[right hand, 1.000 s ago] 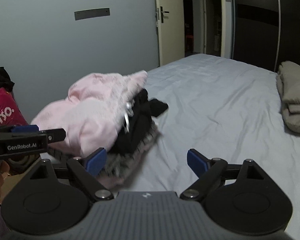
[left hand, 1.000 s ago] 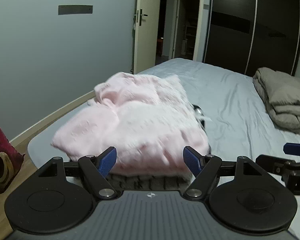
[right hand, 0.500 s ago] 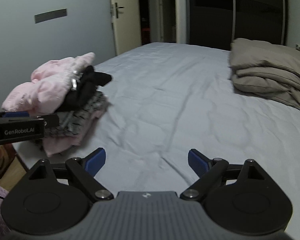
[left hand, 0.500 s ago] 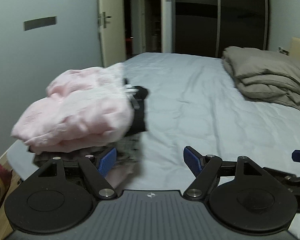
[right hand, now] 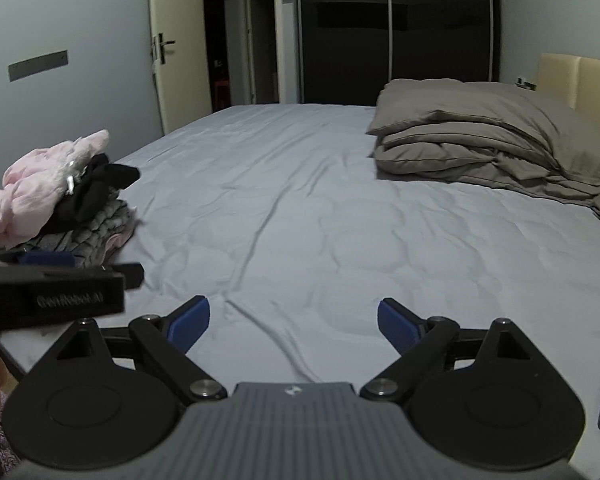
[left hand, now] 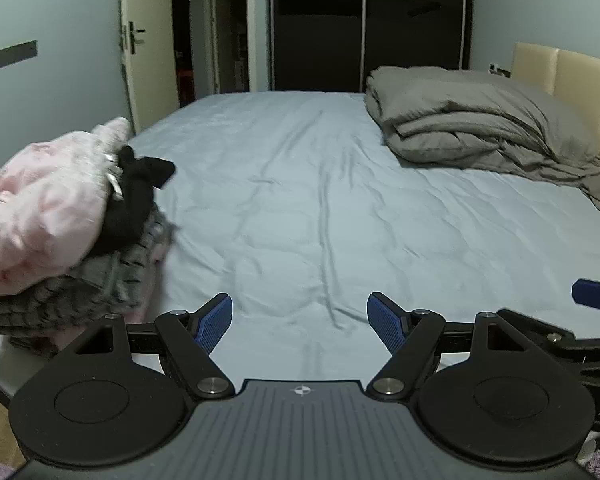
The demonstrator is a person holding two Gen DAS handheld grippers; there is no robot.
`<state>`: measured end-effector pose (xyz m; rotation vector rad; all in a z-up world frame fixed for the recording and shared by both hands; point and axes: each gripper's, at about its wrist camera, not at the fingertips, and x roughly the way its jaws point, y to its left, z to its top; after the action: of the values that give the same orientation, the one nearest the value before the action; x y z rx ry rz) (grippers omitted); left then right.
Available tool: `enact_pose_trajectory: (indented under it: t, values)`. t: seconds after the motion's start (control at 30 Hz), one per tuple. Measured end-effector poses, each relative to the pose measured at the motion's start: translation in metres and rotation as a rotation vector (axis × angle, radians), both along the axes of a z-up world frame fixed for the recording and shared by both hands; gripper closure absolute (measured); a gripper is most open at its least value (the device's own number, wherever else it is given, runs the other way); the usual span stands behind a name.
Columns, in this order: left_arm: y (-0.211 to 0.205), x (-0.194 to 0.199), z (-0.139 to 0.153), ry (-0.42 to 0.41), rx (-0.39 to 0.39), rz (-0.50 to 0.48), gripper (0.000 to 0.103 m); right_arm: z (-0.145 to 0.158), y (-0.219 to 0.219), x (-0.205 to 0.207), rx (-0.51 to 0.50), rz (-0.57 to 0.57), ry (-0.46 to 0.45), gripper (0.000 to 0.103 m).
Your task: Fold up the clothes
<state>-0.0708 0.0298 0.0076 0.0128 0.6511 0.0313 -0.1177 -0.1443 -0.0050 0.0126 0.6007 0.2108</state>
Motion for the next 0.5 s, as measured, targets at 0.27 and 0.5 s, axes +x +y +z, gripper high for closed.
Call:
enact_pose_trajectory:
  t: [0.27,0.5]
  values:
    - [-0.021,0.013,-0.008,0.025,-0.023,-0.034,0.029,-0.013,-0.025,0.001,0.02,-0.07,0.001,0.01]
    - [-0.032,0.018,-0.016,0.046,0.006,-0.027,0.028,-0.018,-0.034,0.003,0.03,-0.092,0.007,0.01]
